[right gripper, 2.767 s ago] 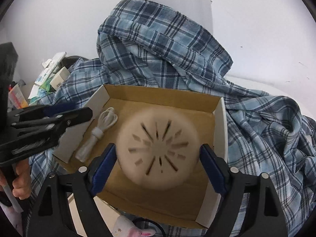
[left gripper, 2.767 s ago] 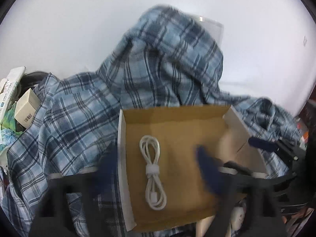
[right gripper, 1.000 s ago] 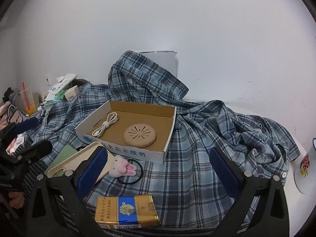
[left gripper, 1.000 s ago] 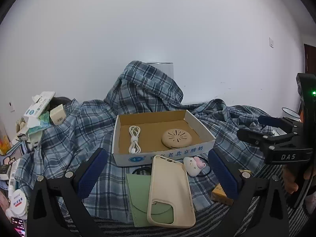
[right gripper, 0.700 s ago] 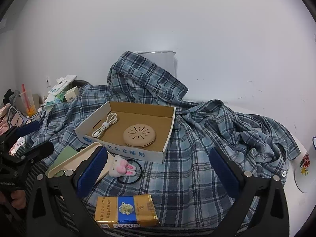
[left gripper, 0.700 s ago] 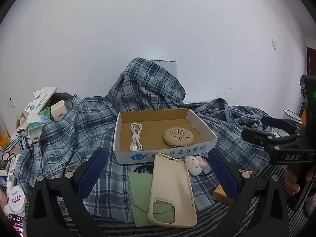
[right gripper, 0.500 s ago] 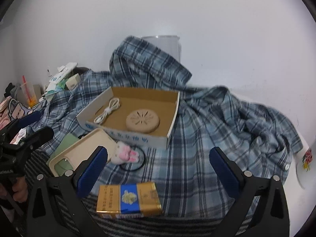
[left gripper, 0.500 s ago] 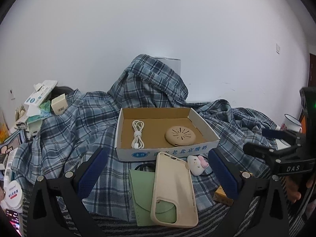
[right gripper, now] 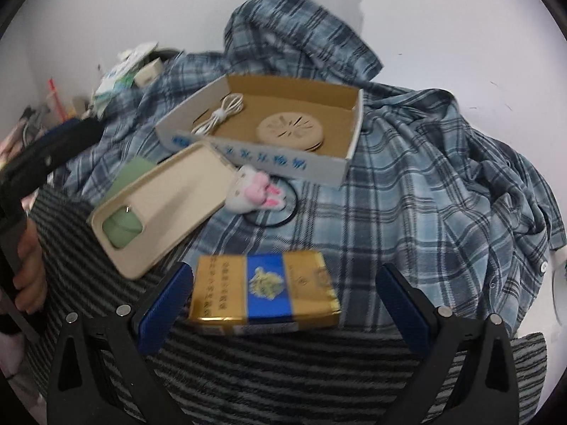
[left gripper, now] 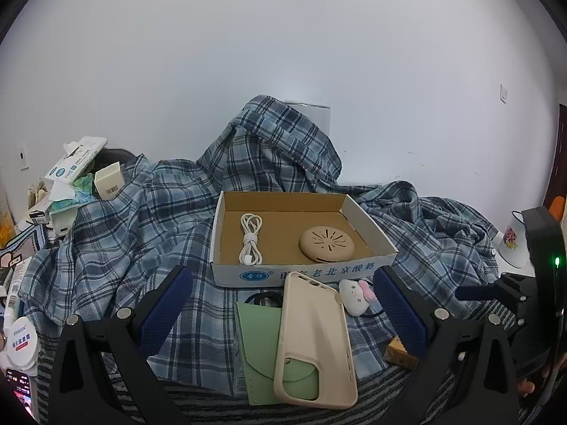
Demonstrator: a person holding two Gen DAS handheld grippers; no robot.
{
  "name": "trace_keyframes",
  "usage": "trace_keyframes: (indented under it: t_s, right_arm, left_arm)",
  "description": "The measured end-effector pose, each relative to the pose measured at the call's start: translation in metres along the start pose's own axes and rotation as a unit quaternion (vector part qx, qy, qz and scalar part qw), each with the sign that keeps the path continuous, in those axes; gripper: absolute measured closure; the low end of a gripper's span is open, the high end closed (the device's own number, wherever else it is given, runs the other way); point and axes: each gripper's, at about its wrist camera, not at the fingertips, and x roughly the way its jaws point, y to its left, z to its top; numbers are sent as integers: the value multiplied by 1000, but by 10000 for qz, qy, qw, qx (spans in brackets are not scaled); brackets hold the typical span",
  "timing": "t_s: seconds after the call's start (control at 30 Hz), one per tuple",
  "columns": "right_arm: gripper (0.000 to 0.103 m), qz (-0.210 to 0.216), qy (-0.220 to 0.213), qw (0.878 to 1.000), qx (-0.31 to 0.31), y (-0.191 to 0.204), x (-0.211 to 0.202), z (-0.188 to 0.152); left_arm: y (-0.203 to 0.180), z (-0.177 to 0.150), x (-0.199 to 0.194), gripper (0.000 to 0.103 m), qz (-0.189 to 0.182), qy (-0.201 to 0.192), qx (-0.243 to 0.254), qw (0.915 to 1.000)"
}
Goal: Organize soft objects
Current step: 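Withdraw both tools and move the right tool to the gold-blue cigarette pack, then grasp the cigarette pack with the right tool while the left tool grasps the beige phone case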
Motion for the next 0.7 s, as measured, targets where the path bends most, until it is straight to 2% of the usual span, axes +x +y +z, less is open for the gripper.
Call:
trace_keyframes:
  t_s: [0.2, 0.43, 0.47, 0.53, 0.7]
  right_arm:
    - [0, 69, 302, 9988, -374, 15, 11, -4]
    - [0, 202, 529, 9982, -213, 10, 21, -8]
    - [4, 235, 537, 9981, -181, 9, 22, -8]
    - [18, 303, 522, 9981, -135, 7, 22, -8]
    - [18, 321, 356, 9988, -21, 3, 16, -9]
  left_arm:
    - [1, 0, 0, 0, 10, -13, -25, 10000]
    - [1, 0, 0, 0, 21, 0, -21, 10000]
    - [1, 0, 0, 0, 22, -1, -21, 10000]
    - [1, 0, -1, 0, 16, 7, -11, 10000]
    - [0, 0, 1, 0, 11, 23, 22, 10000]
